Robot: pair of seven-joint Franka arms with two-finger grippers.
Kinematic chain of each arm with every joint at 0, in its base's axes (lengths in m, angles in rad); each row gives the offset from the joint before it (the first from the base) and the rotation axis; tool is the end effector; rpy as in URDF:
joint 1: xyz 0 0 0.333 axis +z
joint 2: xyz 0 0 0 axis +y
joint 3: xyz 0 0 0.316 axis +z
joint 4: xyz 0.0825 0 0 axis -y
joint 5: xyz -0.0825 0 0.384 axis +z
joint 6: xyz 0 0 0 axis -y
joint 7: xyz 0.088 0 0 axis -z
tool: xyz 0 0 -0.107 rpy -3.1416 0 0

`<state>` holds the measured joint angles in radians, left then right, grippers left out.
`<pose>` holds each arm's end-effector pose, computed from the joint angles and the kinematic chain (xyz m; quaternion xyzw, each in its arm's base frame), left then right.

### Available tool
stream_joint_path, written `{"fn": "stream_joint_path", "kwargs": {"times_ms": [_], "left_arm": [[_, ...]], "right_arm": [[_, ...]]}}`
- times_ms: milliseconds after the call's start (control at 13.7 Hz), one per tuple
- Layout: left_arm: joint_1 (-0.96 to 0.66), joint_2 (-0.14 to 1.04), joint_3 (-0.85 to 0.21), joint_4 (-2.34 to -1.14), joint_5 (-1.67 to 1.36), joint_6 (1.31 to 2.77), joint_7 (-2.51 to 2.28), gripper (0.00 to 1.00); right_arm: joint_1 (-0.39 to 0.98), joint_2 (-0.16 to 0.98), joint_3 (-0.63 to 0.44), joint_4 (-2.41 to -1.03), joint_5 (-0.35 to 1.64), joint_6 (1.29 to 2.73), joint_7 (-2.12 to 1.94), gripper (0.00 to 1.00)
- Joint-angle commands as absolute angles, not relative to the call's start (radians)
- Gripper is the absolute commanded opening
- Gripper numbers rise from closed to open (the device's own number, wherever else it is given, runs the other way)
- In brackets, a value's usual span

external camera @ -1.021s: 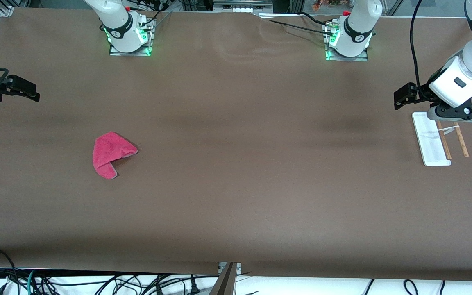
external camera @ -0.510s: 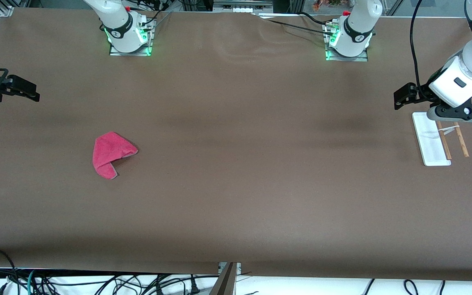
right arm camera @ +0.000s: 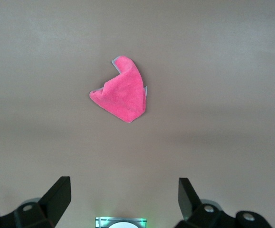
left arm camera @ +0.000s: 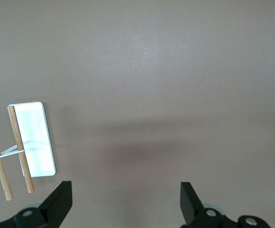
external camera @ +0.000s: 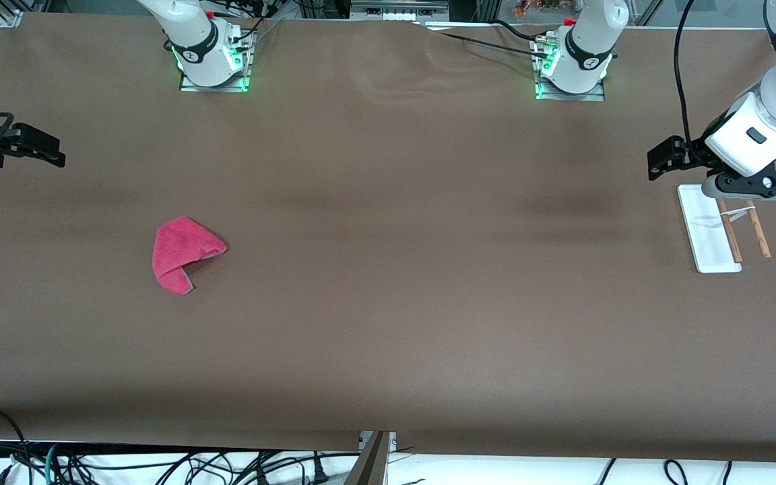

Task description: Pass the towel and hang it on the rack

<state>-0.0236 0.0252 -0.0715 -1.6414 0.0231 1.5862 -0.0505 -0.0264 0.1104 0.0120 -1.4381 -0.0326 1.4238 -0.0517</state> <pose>0.5574 -0.0503 0.5785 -0.9989 0.0229 0.0393 0.0135 0.5728 -0.0125 0.6120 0.9978 0.0172 -0.0628 0.0135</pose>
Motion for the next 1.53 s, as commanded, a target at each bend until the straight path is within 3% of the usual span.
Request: {"fn": "stream_joint_path", "kwargs": {"times_ms": [0,948,1458], "left_arm": [[-0.015,0.035,-0.077,-1.620,0.017,1.575,-0.051,1.00],[-0.014,0.035,-0.077,-1.620,0.017,1.575,-0.052,1.00],[-0.014,0.035,-0.077,-1.620,0.017,1.575,-0.052,1.00]], "right_arm": [[-0.038,0.129,0.017,-1.417,-0.015,1.420,-0.060,1.00],[-0.043,0.255,0.003,-1.416,-0.025,1.488,-0.057,1.00],[-0.009,0.399,0.012,-1.420,-0.017,1.581,-0.049,1.00]]}}
